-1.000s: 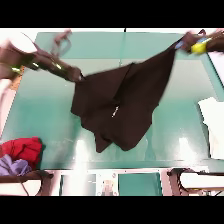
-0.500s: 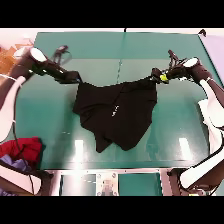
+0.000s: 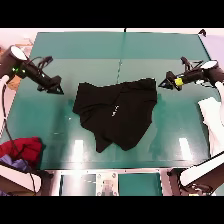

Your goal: Fold the shirts.

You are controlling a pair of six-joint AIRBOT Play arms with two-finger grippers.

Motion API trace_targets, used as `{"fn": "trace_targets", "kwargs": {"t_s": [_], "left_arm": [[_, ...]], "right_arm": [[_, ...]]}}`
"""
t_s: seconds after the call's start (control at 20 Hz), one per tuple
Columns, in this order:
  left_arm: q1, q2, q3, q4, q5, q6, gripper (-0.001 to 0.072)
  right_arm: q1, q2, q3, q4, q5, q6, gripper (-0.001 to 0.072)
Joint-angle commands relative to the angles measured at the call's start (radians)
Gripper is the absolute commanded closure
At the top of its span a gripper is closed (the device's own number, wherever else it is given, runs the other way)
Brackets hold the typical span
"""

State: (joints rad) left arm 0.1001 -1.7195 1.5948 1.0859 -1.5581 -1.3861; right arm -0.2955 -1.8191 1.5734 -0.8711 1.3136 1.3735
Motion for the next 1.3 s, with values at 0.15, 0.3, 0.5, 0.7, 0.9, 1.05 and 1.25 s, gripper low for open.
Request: {"fn": "trace_targets", "kwargs": {"t_s": [0.15, 0.3, 0.5, 0.7, 0.9, 1.05, 1.25], "left_arm": [[0.000, 0.166, -0.315, -0.010, 0.052, 0.081, 0.0681], [0.000, 0.331, -0.513, -0.009, 0.169, 0.110, 0.0680], [0.000, 0.420, -0.646, -0.027, 0.220, 0.120, 0.0679], [0.000, 0.419, -0.652, -0.153, 0.214, 0.132, 0.0244], [0.000, 0.419, -0.652, -0.213, 0.216, 0.149, 0.0247], [0.000, 0.419, -0.652, -0.207, 0.215, 0.149, 0.0247], [0.000, 0.419, -0.653, -0.204, 0.224, 0.149, 0.0247]], "right_arm": [[-0.031, 0.307, -0.363, -0.051, 0.083, 0.022, 0.0698], [-0.020, 0.557, -0.729, -0.041, 0.007, 0.039, 0.0690], [0.039, 0.718, -1.123, 0.051, -0.109, 0.054, 0.0242], [0.264, 0.689, -1.266, 0.283, -0.315, -0.019, 0.0327], [0.478, 0.622, -1.225, 0.399, -0.480, -0.046, 0.0559], [0.403, 0.611, -1.112, 0.287, -0.417, -0.097, 0.0699], [0.048, 0.611, -0.892, -0.057, -0.246, 0.023, 0.0699]]}}
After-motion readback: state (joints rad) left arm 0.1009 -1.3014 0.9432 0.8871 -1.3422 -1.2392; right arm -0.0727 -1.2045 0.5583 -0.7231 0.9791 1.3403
